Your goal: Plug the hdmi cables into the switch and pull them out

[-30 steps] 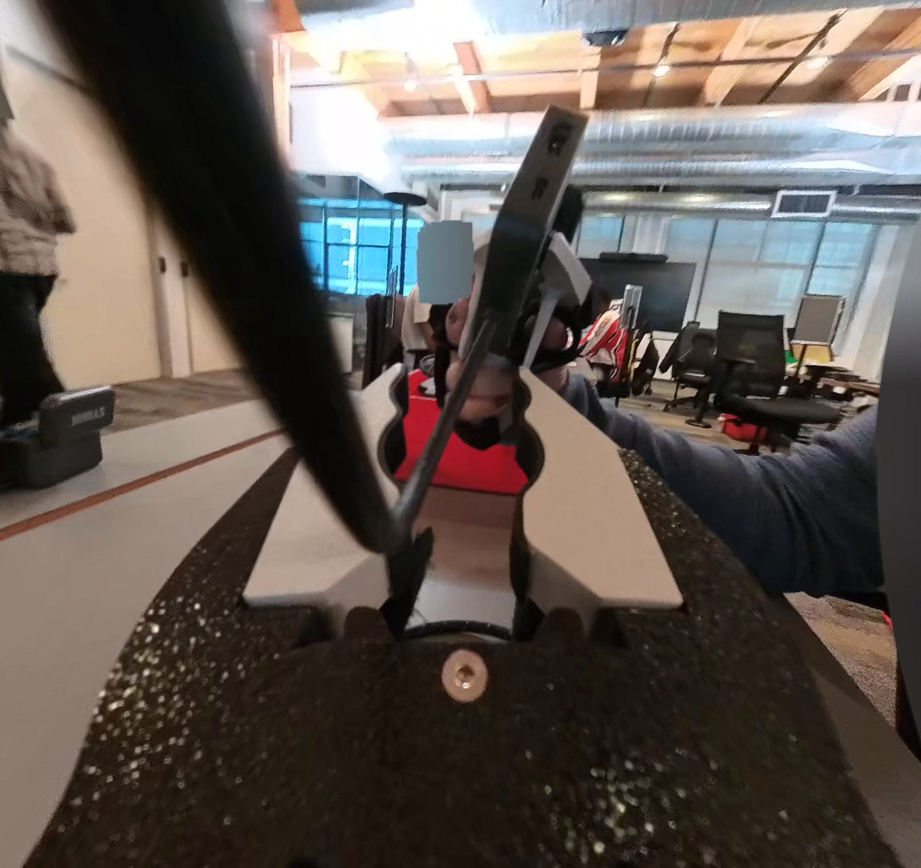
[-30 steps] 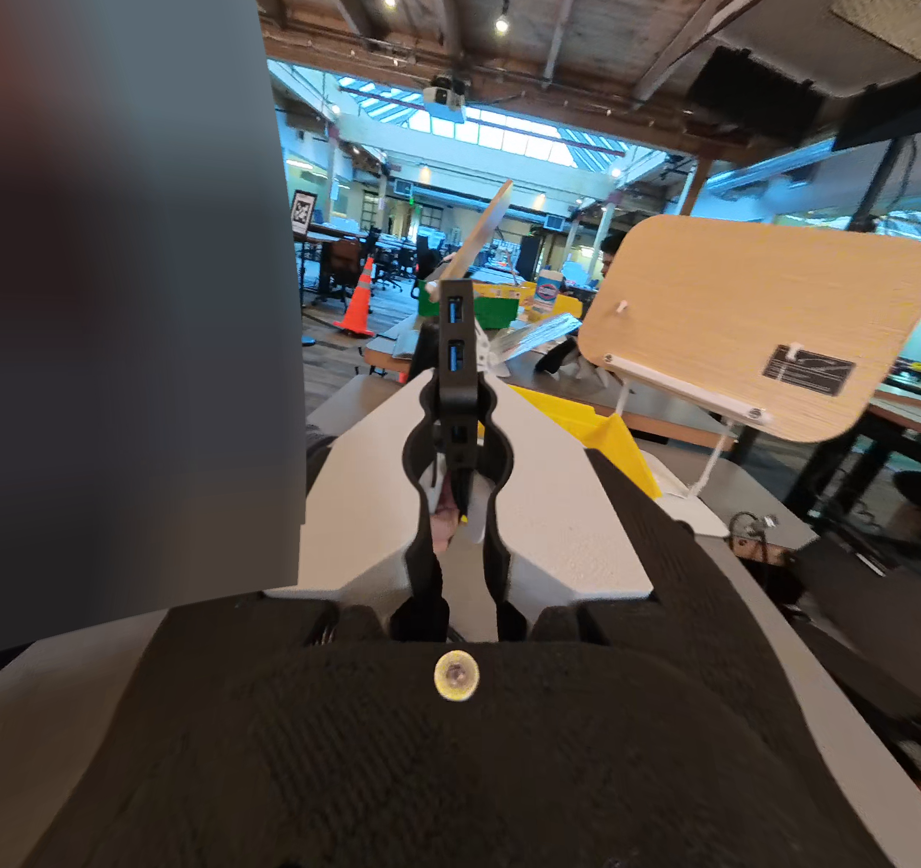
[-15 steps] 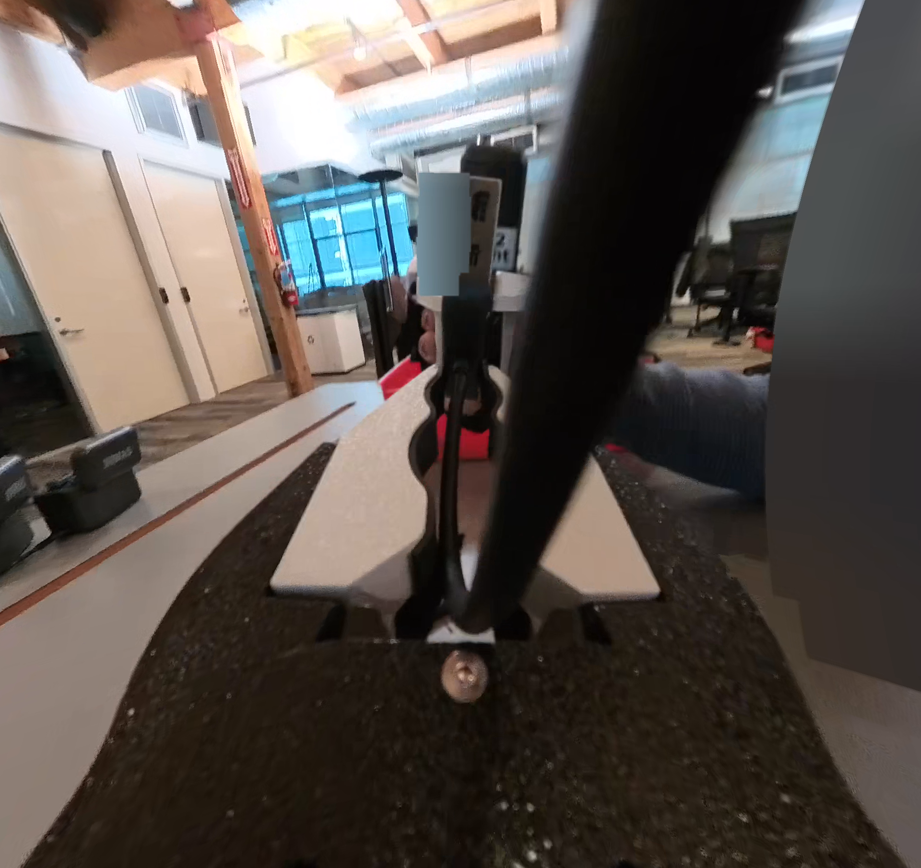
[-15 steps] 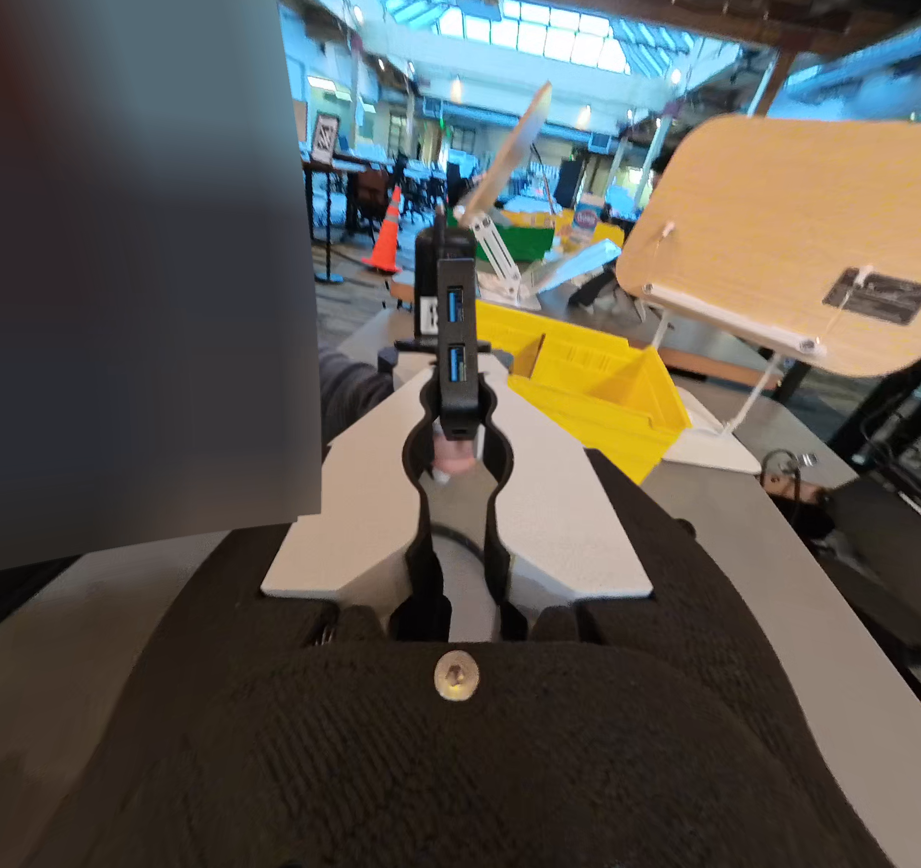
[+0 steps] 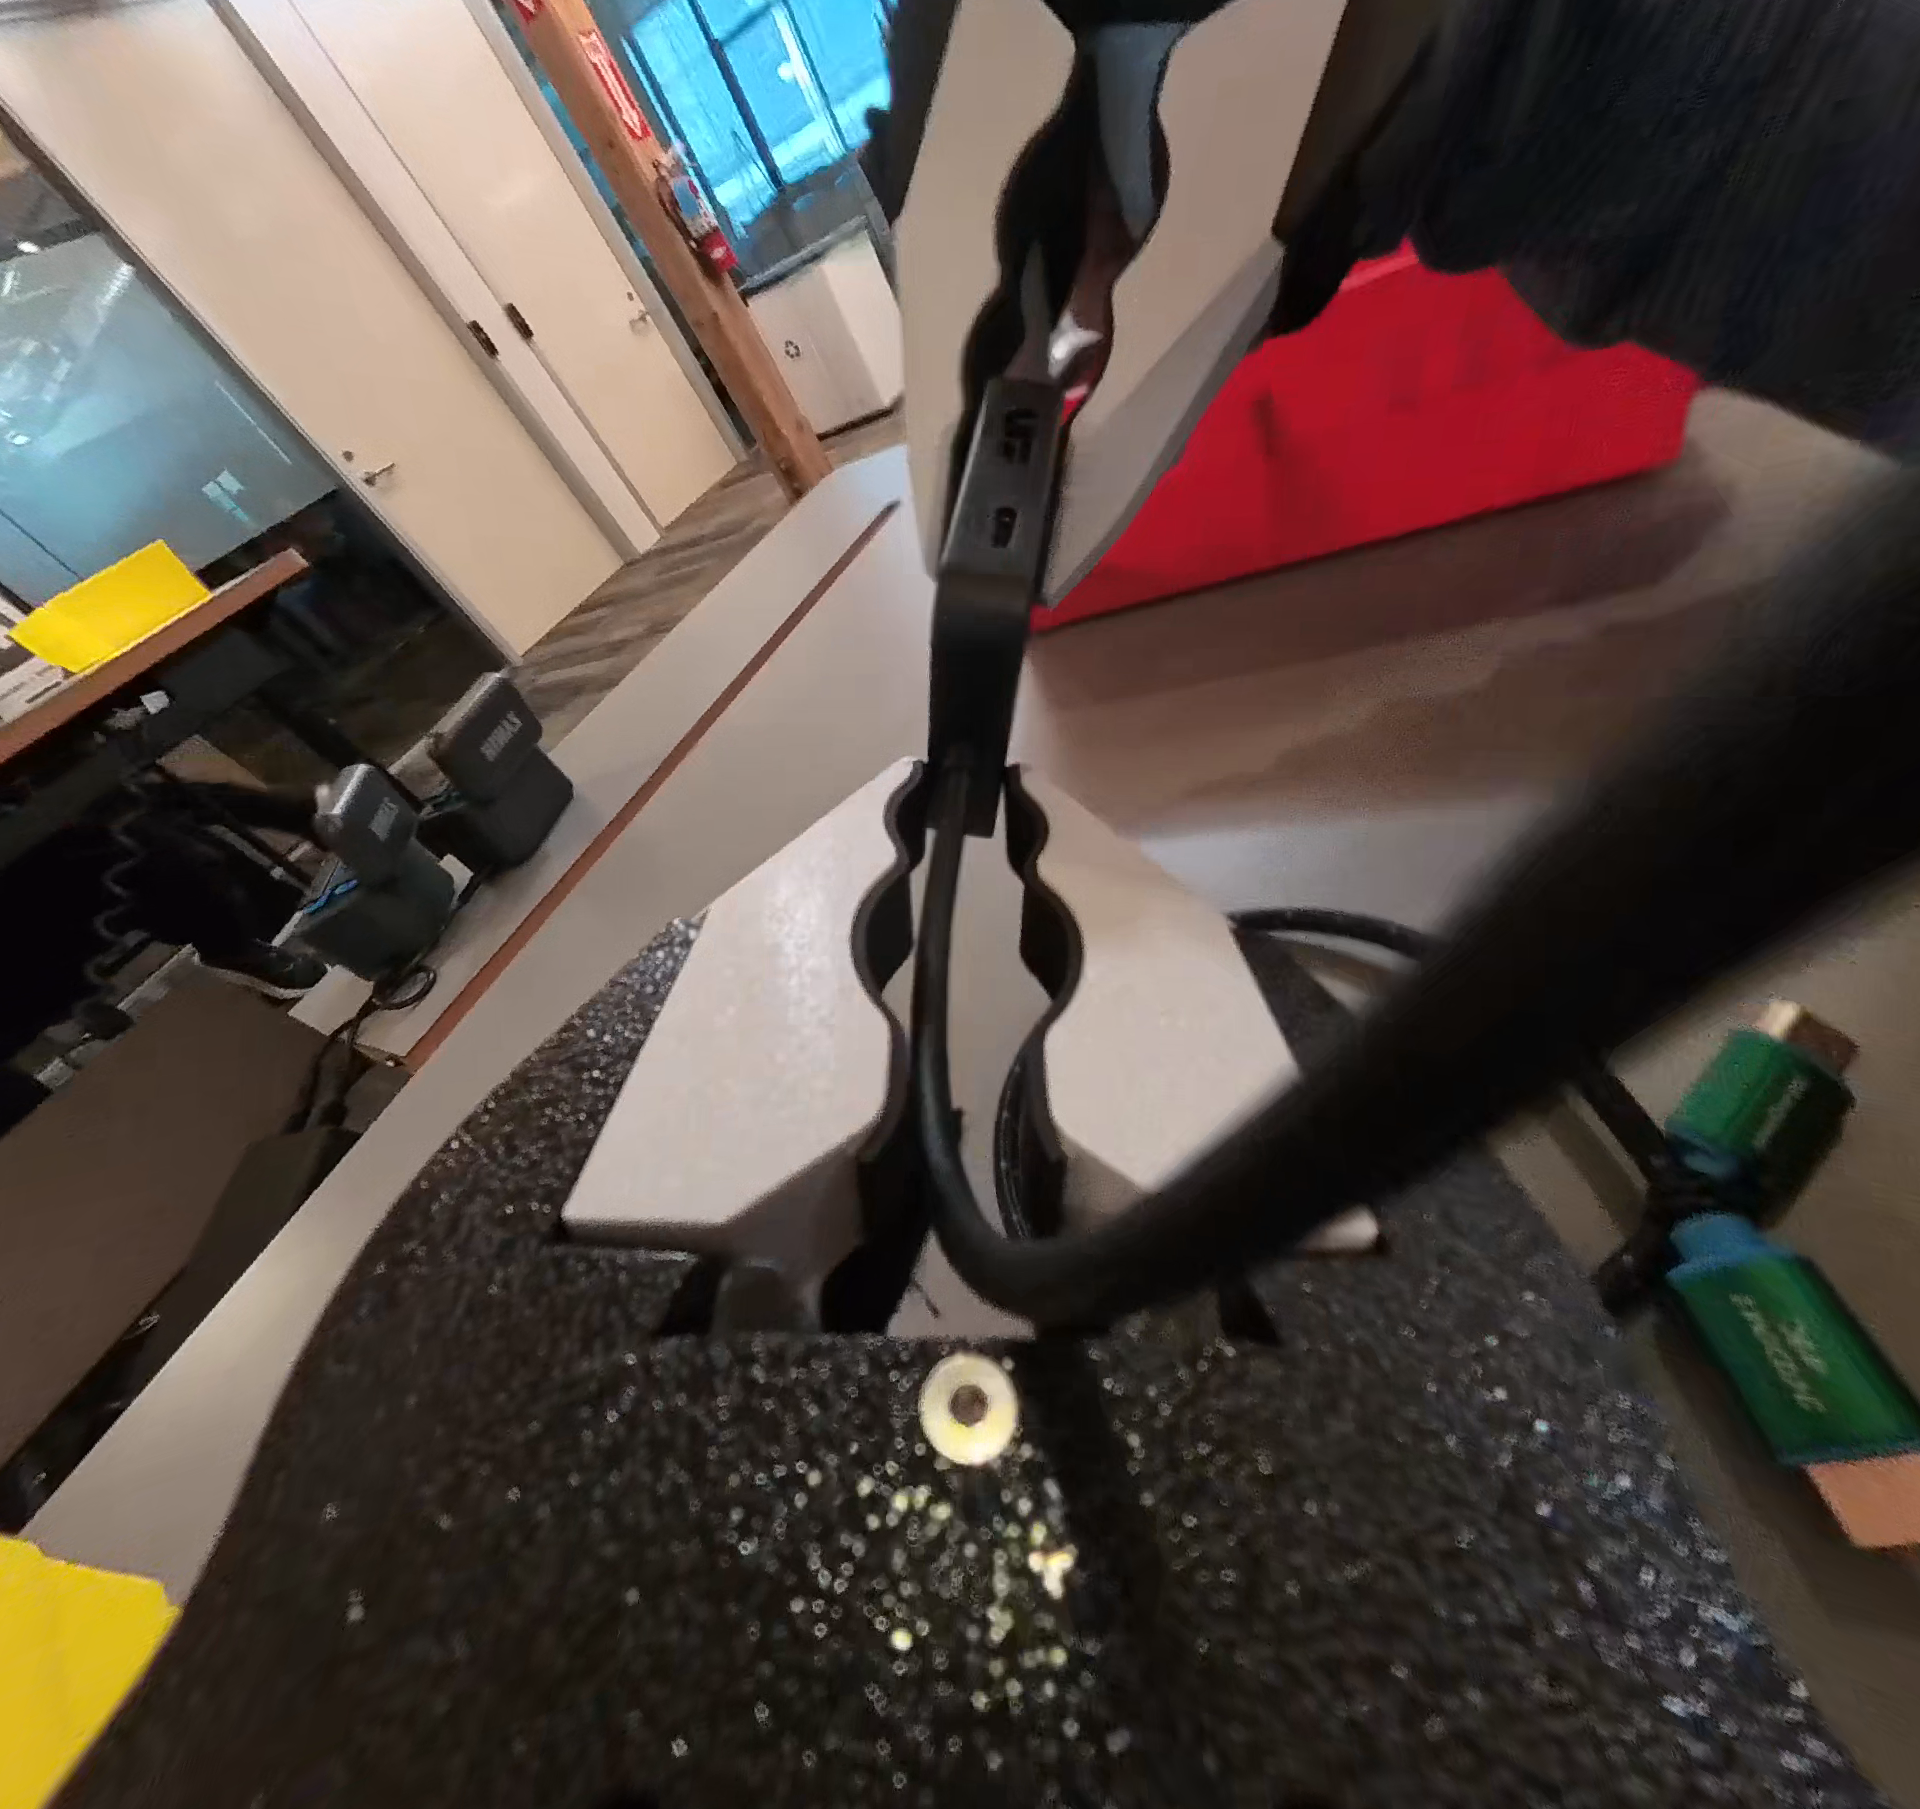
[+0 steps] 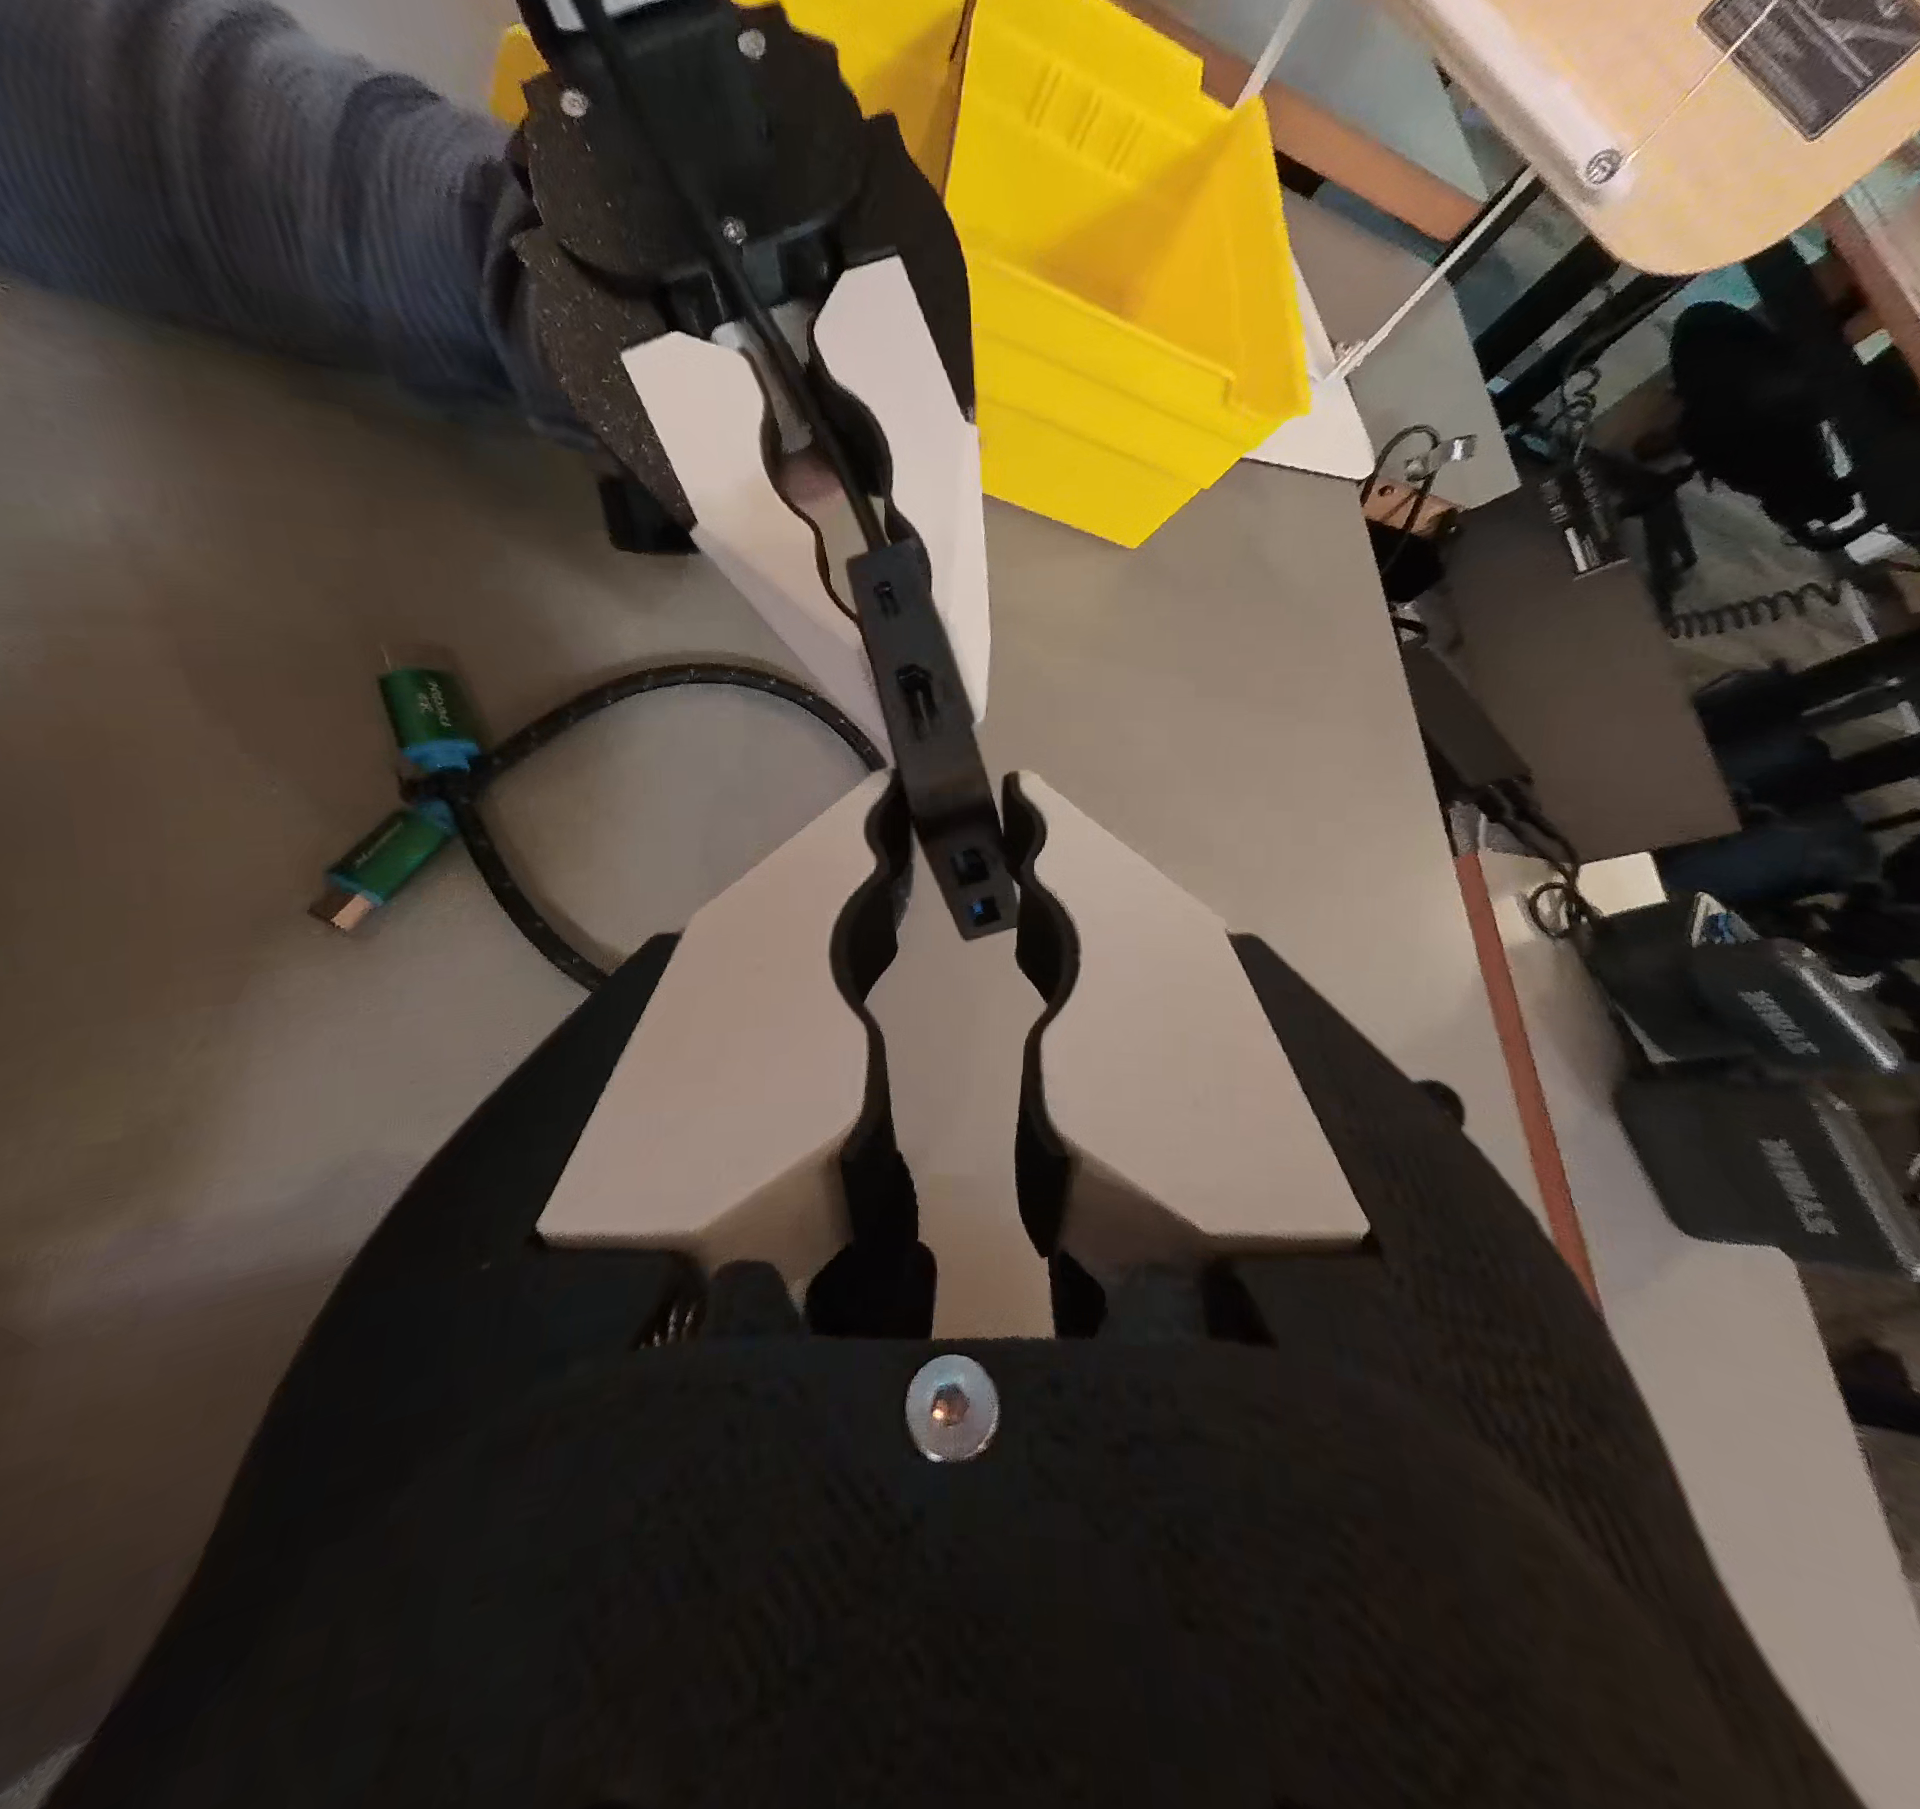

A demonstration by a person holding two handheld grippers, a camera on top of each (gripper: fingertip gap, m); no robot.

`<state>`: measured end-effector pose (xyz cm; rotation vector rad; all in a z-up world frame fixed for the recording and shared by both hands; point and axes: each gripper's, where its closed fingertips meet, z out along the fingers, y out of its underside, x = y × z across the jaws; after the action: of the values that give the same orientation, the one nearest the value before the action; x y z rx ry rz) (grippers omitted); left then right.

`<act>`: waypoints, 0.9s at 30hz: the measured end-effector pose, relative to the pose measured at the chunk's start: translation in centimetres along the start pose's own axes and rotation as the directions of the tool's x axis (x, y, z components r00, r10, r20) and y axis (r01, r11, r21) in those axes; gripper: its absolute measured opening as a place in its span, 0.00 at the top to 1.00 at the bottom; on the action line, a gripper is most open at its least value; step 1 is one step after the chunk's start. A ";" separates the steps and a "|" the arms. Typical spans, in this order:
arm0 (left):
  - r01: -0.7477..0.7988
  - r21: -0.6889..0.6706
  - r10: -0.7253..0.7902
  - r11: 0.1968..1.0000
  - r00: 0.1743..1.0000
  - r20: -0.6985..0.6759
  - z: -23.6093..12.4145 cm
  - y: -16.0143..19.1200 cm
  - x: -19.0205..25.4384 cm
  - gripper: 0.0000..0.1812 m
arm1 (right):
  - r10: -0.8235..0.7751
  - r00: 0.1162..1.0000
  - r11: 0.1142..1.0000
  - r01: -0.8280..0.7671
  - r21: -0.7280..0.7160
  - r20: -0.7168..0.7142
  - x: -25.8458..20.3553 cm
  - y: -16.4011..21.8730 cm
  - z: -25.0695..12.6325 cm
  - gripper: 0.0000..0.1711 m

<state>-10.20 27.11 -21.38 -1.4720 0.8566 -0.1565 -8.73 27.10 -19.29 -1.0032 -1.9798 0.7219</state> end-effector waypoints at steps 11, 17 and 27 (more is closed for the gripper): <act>0.183 0.281 -0.136 0.942 0.975 -0.178 -1.1 -4.1 1.9 0.93 | -0.003 0.985 0.977 -0.034 0.211 0.172 -2.3 -3.0 -0.3 0.93; 0.211 0.250 -0.183 0.945 0.974 -0.131 -0.8 -3.2 0.7 0.94 | 0.137 0.983 0.973 -0.157 0.169 0.125 -0.8 -2.7 0.0 0.88; 0.235 0.055 -0.240 0.970 0.963 0.126 0.9 3.6 -3.0 0.94 | 0.193 0.911 0.978 -0.150 0.144 -0.365 7.2 -0.7 -2.6 0.87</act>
<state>-13.23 30.09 -23.58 -1.5281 0.5655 -0.2511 -9.57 33.13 -14.56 -1.1620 -1.5151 0.6685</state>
